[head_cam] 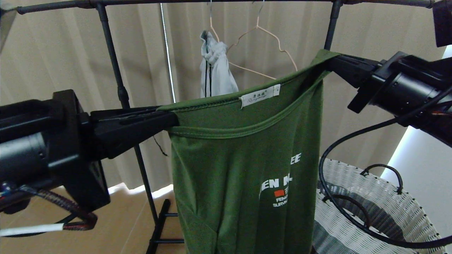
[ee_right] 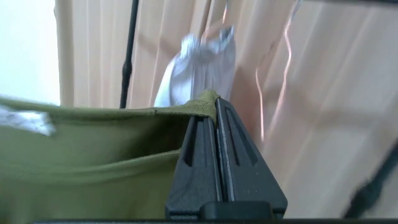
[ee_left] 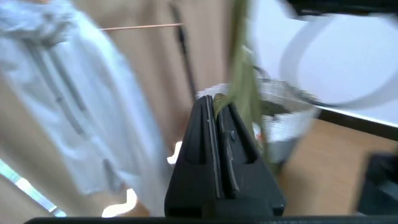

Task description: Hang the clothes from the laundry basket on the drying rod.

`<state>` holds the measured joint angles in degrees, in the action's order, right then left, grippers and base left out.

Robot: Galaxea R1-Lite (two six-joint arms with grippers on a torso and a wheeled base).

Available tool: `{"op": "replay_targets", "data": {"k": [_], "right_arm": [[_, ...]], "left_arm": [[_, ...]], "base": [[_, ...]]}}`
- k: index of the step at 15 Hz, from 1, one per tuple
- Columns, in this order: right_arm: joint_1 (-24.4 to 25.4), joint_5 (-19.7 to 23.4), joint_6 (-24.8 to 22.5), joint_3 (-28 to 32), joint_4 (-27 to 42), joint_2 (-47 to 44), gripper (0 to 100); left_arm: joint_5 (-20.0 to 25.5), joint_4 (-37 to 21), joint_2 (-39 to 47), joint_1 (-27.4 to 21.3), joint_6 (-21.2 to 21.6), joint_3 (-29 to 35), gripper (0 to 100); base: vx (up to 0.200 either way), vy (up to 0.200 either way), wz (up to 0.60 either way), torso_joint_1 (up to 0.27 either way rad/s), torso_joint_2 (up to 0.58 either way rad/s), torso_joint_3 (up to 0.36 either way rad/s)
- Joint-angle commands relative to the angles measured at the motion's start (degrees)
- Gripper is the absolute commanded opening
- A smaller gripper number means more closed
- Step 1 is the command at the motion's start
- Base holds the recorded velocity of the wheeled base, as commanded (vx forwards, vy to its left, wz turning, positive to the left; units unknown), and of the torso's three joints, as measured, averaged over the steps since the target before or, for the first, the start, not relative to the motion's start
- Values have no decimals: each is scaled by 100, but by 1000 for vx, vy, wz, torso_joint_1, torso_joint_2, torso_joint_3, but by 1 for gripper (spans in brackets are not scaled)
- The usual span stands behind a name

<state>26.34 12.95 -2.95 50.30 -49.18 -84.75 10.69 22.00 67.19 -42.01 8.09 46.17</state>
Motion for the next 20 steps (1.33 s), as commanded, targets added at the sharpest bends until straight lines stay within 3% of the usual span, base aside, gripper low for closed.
{"op": "replay_targets", "data": {"k": [1,8,11,13,14,16,20], "right_arm": [[2,6,66,121,-110,-384,0],[2,-3,84,182,-145,-270,0],[2,-3,75,182,-101,11,0],[2,-3,75,156,-66,248,0],[11,6,75,138,-31,345,0],[29,24,75,-11,383,767,0],[90,41,84,-679,734,1215,0]], "left_arm": [[47,32,-277,-9,26,-169,0],[12,41,-242,17,254,-240,0],[-823,58,-40,114,790,-143,0],[-1306,199,241,132,931,68,0],[-1500,322,391,158,931,138,0],[-2045,1104,927,211,931,437,0],[-2326,2159,1560,193,922,340,0]], "base": [[0,0,0,0,0,0],[0,0,0,0,0,0],[0,0,0,0,0,0],[0,0,0,0,0,0],[0,0,0,0,0,0],[0,0,0,0,0,0],[0,0,0,0,0,0]]}}
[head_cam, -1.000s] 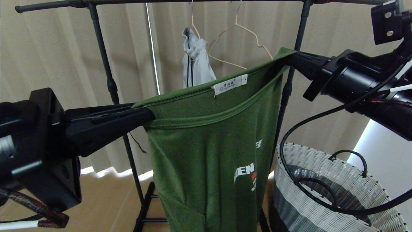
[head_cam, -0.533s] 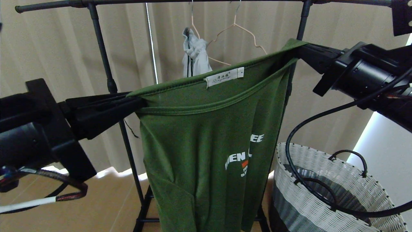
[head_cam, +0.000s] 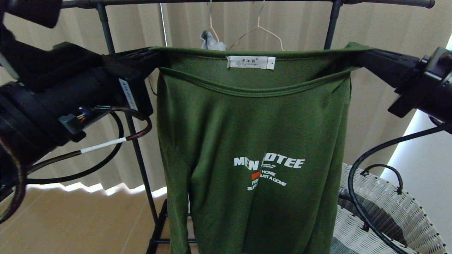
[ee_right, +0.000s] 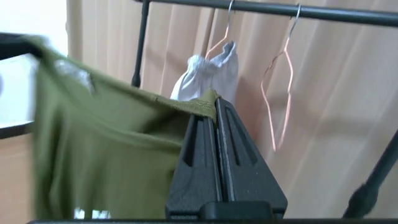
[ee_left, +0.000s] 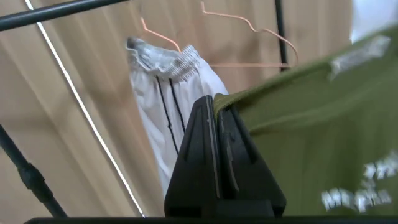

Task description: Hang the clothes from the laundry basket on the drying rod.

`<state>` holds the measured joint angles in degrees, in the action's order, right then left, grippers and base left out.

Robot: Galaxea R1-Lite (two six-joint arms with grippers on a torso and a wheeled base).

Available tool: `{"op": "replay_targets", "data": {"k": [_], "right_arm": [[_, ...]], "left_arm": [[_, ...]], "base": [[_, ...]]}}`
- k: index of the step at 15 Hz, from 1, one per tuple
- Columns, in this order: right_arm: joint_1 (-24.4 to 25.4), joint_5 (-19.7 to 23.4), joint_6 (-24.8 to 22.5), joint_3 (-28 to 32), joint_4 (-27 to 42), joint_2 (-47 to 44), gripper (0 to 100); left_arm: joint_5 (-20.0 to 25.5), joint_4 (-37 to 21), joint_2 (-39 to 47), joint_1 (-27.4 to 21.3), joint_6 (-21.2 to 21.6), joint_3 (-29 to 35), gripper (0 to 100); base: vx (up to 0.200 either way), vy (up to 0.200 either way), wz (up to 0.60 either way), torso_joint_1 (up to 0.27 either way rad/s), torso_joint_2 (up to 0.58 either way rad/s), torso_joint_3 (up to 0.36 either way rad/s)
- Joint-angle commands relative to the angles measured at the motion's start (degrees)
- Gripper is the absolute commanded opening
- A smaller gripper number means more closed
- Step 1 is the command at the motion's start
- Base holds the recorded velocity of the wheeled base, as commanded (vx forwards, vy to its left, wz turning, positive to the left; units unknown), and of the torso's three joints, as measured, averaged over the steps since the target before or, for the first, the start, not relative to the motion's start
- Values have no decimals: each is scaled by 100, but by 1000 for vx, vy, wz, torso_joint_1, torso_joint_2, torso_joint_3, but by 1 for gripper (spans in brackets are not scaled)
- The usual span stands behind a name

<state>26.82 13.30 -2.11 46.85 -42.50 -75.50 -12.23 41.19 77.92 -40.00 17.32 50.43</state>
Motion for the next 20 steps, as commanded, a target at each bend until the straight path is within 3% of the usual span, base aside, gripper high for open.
{"op": "replay_targets", "data": {"k": [1,3,15,16,20], "right_arm": [[51,-3,-9,-457,66,299,0],[51,-12,-9,-475,66,325,0],[43,-82,-9,-501,75,290,0],[43,-82,-9,-501,75,290,100],[43,-38,0,-580,84,325,100]], "left_arm": [[-245,451,619,1,8,-69,0],[-438,644,724,1,8,-60,0],[-447,644,513,9,8,-121,0],[-447,644,513,9,8,-130,0],[-447,653,513,458,17,-227,0]], "base": [[0,0,0,0,0,0],[0,0,0,0,0,0],[0,0,0,0,0,0],[0,0,0,0,0,0],[0,0,0,0,0,0]]}}
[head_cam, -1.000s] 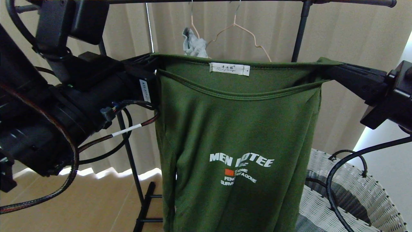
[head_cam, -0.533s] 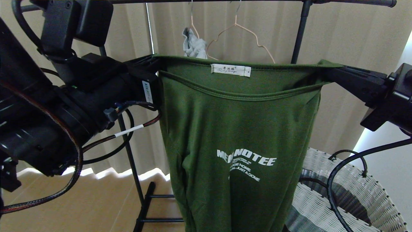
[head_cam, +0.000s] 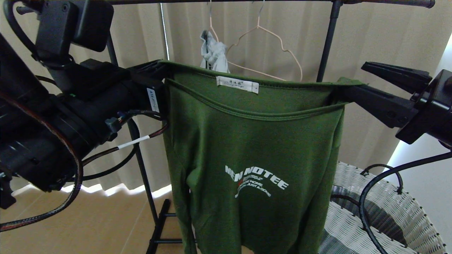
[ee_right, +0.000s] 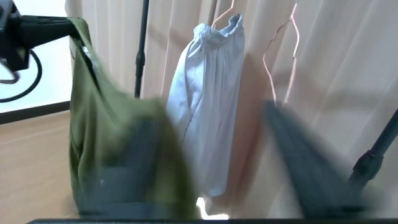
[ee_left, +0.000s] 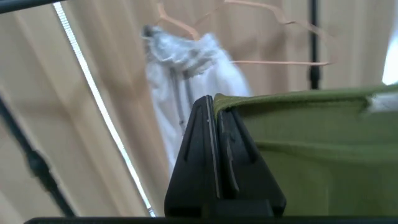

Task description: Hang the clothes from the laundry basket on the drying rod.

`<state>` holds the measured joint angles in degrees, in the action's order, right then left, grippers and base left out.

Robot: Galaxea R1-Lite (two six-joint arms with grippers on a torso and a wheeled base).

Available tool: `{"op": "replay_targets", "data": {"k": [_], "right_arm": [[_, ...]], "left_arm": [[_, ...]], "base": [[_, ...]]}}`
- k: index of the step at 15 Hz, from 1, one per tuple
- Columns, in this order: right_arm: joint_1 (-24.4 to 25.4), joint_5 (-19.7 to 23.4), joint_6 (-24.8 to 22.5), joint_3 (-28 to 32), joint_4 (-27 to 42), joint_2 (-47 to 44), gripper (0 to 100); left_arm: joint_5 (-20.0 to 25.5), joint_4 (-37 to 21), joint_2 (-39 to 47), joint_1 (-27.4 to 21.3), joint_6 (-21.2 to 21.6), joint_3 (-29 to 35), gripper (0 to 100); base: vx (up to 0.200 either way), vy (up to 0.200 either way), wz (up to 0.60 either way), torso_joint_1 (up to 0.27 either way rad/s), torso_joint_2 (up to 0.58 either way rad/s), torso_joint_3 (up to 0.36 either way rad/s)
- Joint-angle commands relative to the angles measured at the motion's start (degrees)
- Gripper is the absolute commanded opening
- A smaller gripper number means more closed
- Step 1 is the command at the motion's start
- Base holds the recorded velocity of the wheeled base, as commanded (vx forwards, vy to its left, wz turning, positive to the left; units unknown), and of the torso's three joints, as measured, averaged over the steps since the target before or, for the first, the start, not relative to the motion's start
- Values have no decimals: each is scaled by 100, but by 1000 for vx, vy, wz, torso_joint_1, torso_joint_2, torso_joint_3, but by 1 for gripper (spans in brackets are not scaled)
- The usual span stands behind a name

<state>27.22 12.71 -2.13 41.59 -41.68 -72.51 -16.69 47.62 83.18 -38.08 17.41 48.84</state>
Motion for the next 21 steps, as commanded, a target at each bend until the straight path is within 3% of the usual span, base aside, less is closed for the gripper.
{"op": "replay_targets", "data": {"k": [1,8,13,14,17,21], "right_arm": [[2,21,38,-134,-60,35,100],[117,152,292,-442,-51,264,100],[-121,38,81,-767,134,281,100],[-340,-182,-103,-916,345,290,100],[-630,-1518,-613,-1250,1065,369,100],[-806,-2309,-639,-1285,1092,501,100]], "left_arm": [[-1,11,-21,451,8,-190,0],[-10,222,-91,1163,-53,-357,0],[8,151,-574,1198,8,-849,0],[34,125,-794,1224,35,-1166,0],[307,-156,-1365,1576,79,-1535,0],[1396,-1290,-2060,2042,35,-1737,0]], "base": [[0,0,0,0,0,0],[0,0,0,0,0,0],[0,0,0,0,0,0],[0,0,0,0,0,0],[0,0,0,0,0,0],[0,0,0,0,0,0]]}}
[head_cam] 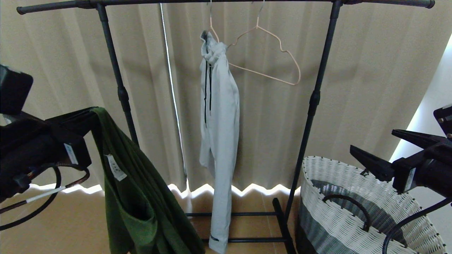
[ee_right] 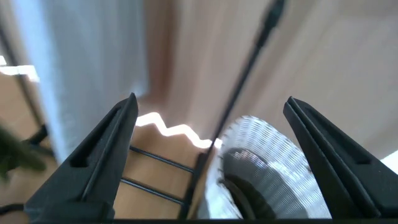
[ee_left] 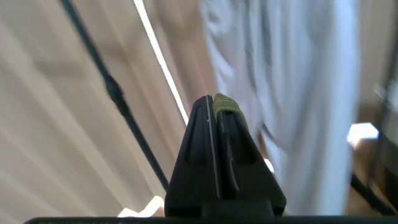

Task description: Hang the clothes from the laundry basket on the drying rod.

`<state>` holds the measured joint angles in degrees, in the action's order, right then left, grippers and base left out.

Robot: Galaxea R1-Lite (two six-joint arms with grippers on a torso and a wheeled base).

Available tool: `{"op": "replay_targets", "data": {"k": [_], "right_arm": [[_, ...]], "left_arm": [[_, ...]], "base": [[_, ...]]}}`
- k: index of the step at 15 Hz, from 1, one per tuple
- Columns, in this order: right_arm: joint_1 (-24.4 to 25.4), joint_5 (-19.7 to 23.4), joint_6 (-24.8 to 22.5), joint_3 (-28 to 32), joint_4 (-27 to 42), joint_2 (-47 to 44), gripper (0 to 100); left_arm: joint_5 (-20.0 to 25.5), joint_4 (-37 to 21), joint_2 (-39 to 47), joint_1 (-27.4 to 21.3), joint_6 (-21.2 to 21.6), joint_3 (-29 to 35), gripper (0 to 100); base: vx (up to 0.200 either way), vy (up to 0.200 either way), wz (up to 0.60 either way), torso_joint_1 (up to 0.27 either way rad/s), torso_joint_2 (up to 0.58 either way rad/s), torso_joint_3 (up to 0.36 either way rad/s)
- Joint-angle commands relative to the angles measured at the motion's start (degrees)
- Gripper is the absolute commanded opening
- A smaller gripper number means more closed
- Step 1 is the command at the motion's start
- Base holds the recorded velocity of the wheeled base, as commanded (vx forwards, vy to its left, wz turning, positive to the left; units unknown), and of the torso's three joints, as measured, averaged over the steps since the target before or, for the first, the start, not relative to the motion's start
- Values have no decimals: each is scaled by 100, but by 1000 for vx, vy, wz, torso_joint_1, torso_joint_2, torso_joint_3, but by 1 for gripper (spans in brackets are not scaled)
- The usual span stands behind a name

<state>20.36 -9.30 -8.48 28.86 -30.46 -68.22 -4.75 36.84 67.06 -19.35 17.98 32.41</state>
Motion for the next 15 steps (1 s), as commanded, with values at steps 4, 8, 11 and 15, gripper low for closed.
{"op": "replay_targets", "data": {"k": [4,8,11,15], "right_arm": [[-287,-142,-303,-55,-293,212,100],[-287,-107,-303,-231,-865,221,100],[-296,-72,-294,-240,-1102,204,100],[-296,-37,-294,-249,-1093,212,100]], "left_arm": [[194,-195,-598,177,-49,-394,0],[185,-195,-703,177,-32,-403,0],[185,-195,-765,186,-40,-403,0],[177,-195,-765,186,-23,-385,0]], "base": [[0,0,0,0,0,0],[0,0,0,0,0,0],[0,0,0,12,-51,-43],[0,0,0,80,-272,-260]]}}
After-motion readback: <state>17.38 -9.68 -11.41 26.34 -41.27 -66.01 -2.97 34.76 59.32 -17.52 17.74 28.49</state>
